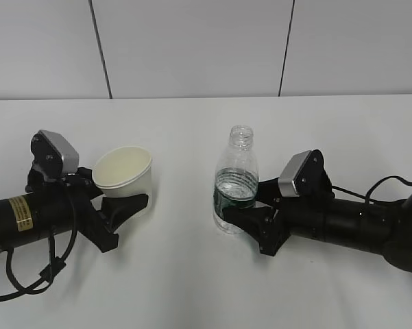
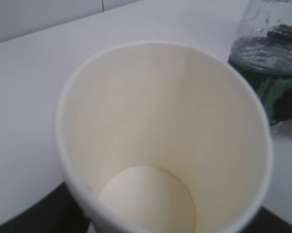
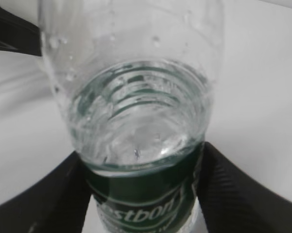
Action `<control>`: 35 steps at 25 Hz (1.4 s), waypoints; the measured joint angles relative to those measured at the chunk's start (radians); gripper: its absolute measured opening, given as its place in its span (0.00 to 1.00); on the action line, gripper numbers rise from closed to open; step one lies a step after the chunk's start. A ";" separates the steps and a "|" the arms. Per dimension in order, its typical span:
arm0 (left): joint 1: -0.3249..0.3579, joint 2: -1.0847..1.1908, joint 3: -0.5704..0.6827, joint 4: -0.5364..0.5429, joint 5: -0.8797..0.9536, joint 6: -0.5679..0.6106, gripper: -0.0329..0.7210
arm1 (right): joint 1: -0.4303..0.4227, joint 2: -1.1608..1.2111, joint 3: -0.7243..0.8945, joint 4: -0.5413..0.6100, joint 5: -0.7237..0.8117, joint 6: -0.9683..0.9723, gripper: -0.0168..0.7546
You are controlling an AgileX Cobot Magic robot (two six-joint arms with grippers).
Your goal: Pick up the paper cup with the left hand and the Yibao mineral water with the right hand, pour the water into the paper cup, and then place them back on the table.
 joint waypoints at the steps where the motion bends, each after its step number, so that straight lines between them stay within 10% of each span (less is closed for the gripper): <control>1: 0.000 0.000 0.000 0.007 -0.011 0.000 0.62 | 0.000 0.000 0.000 0.001 0.000 0.000 0.62; 35: -0.161 0.009 -0.144 0.191 0.101 -0.146 0.62 | 0.000 -0.022 0.000 0.144 0.025 -0.194 0.61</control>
